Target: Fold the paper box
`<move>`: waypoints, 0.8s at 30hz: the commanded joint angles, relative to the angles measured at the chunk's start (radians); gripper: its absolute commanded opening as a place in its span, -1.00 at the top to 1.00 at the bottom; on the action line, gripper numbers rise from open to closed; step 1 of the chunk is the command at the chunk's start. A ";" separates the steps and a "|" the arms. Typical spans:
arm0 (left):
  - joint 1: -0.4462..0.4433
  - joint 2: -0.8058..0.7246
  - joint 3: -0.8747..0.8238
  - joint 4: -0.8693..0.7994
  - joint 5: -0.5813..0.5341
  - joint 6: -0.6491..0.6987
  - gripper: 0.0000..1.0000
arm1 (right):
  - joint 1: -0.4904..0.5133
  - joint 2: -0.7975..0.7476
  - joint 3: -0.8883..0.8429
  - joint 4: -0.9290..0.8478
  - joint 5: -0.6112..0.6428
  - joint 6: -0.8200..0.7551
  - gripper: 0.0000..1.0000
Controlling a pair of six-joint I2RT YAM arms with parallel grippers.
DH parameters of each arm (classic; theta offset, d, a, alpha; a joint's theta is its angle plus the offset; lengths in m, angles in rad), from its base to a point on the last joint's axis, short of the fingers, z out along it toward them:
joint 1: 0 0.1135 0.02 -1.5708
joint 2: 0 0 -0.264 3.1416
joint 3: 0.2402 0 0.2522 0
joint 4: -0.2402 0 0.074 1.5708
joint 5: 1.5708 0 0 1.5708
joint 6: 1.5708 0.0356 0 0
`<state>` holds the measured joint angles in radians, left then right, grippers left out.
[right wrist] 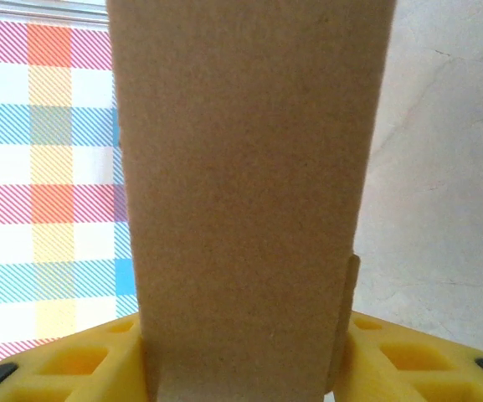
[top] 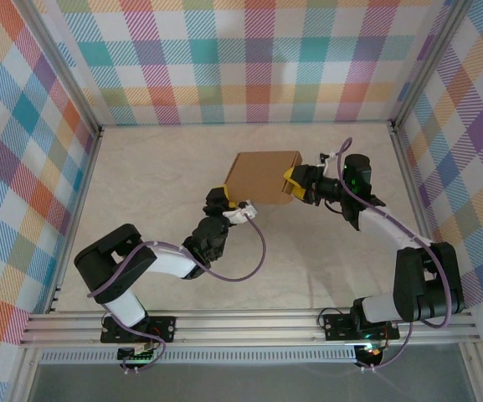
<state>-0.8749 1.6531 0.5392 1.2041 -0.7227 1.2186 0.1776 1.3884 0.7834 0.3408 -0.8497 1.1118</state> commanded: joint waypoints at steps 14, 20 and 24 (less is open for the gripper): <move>0.004 -0.050 -0.013 -0.095 0.011 -0.085 0.45 | -0.003 -0.023 0.011 -0.016 -0.002 -0.023 -0.07; 0.004 -0.053 -0.013 -0.099 0.014 -0.099 0.53 | -0.003 -0.029 0.007 -0.014 0.004 -0.013 -0.04; 0.002 -0.057 -0.015 -0.116 0.026 -0.121 0.31 | -0.002 -0.035 0.006 -0.013 0.008 -0.003 0.06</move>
<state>-0.8749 1.6257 0.5316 1.0920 -0.7139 1.1336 0.1776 1.3861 0.7834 0.3195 -0.8436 1.1114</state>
